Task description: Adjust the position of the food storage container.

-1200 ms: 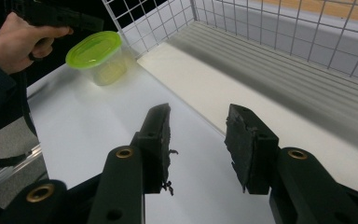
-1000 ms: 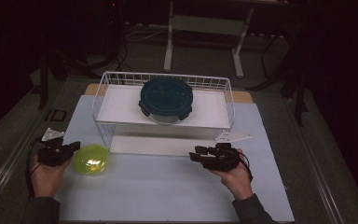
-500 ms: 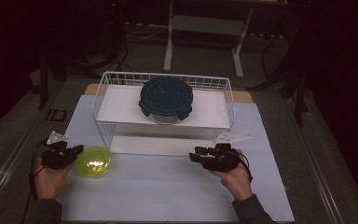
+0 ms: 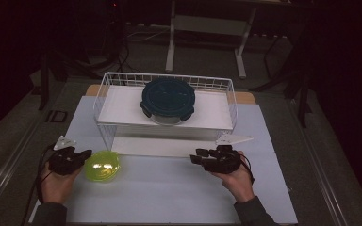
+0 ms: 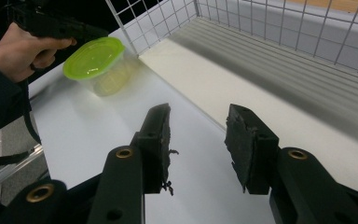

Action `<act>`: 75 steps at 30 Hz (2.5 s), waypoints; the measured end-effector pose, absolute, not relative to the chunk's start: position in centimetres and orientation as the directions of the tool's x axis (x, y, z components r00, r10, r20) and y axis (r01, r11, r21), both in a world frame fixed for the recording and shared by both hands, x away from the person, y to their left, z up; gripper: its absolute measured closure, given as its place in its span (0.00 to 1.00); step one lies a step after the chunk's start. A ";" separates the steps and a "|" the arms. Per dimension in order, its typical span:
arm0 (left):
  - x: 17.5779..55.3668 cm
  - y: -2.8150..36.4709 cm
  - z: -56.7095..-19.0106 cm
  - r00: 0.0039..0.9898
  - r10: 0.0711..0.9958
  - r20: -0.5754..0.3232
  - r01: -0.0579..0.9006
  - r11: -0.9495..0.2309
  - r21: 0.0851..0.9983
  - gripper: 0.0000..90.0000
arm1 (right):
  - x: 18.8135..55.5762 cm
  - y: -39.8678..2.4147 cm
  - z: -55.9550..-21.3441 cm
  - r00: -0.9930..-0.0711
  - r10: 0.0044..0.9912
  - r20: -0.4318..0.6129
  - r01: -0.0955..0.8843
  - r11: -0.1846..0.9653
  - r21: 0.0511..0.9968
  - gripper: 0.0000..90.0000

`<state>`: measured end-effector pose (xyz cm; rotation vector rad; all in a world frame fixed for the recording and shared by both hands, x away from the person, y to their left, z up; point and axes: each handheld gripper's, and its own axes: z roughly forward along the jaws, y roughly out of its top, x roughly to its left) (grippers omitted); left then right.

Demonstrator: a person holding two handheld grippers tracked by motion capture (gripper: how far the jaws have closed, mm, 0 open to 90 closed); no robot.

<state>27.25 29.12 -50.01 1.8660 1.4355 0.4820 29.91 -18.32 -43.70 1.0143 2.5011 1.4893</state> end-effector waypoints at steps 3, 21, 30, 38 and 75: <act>27.1 28.3 -50.1 0.324 0.936 -0.138 0.668 -0.123 0.734 0.99 | 29.9 -18.3 -43.8 -0.782 0.560 0.272 0.505 0.317 0.803 0.66; 25.4 25.0 -50.4 0.352 0.912 -0.211 0.655 -0.078 0.752 0.98 | 29.7 -18.5 -43.9 -0.781 0.561 0.275 0.508 0.313 0.802 0.66; 25.2 23.5 -50.1 0.380 0.899 -0.219 0.647 -0.089 0.757 0.98 | 29.7 -18.4 -44.0 -0.781 0.559 0.277 0.509 0.313 0.802 0.66; 25.3 22.1 -50.5 0.393 0.891 -0.227 0.651 -0.096 0.753 0.98 | 29.6 -18.5 -44.1 -0.782 0.558 0.279 0.509 0.312 0.802 0.66; 25.0 21.6 -49.5 0.431 0.865 -0.255 0.625 -0.083 0.776 0.78 | 29.6 -18.1 -44.8 -0.780 0.555 0.289 0.522 0.320 0.791 0.65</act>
